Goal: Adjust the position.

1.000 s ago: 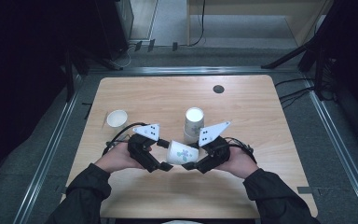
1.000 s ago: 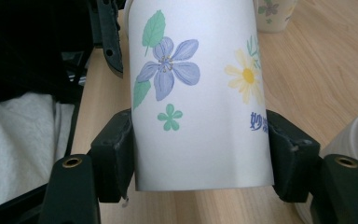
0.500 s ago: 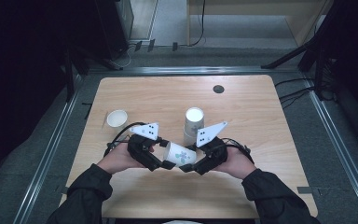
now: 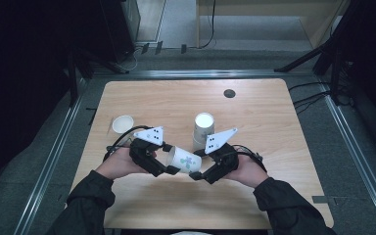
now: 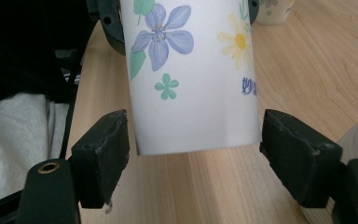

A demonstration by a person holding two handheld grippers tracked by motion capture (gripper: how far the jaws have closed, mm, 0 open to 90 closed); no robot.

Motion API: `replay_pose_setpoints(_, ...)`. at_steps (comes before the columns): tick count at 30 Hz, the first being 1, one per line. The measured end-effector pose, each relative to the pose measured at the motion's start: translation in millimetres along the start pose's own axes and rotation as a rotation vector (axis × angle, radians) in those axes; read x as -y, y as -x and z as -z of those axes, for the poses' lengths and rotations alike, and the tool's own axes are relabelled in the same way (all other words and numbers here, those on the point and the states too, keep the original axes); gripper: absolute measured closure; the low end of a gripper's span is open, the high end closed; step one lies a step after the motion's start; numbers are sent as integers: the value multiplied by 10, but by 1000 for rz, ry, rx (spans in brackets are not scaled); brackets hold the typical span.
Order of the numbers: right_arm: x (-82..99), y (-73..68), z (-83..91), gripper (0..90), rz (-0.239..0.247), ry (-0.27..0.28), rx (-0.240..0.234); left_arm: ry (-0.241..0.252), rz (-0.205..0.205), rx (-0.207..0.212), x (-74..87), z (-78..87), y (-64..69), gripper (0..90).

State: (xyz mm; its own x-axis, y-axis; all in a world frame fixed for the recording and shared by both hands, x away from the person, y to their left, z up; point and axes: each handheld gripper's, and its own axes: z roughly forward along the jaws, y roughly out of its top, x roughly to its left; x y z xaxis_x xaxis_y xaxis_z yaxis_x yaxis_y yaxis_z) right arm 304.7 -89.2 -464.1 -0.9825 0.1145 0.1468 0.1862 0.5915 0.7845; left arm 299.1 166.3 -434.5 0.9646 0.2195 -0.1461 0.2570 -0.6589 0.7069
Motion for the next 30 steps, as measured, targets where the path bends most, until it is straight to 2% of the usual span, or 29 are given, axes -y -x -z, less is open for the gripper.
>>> replay_pose_setpoints(4,19,4,-44,242,0,-12,5,-86,-21,-44,-26,-25,28,272)
replay_pose_setpoints(5,23,2,-59,242,6,-17,8,-95,-18,-32,-37,-32,33,272)
replay_pose_setpoints(10,30,-24,-125,250,23,-34,1,-150,-22,-25,-92,-104,73,271)
replay_pose_setpoints(22,28,-72,-273,300,51,-74,-23,-218,-36,-6,-144,-249,94,268)
replay_pose_setpoints(27,29,-76,-289,341,58,-83,-28,-224,-37,0,-148,-277,102,260)
replay_pose_setpoints(30,19,-82,-273,338,62,-79,-17,-196,-36,-11,-135,-266,95,217)
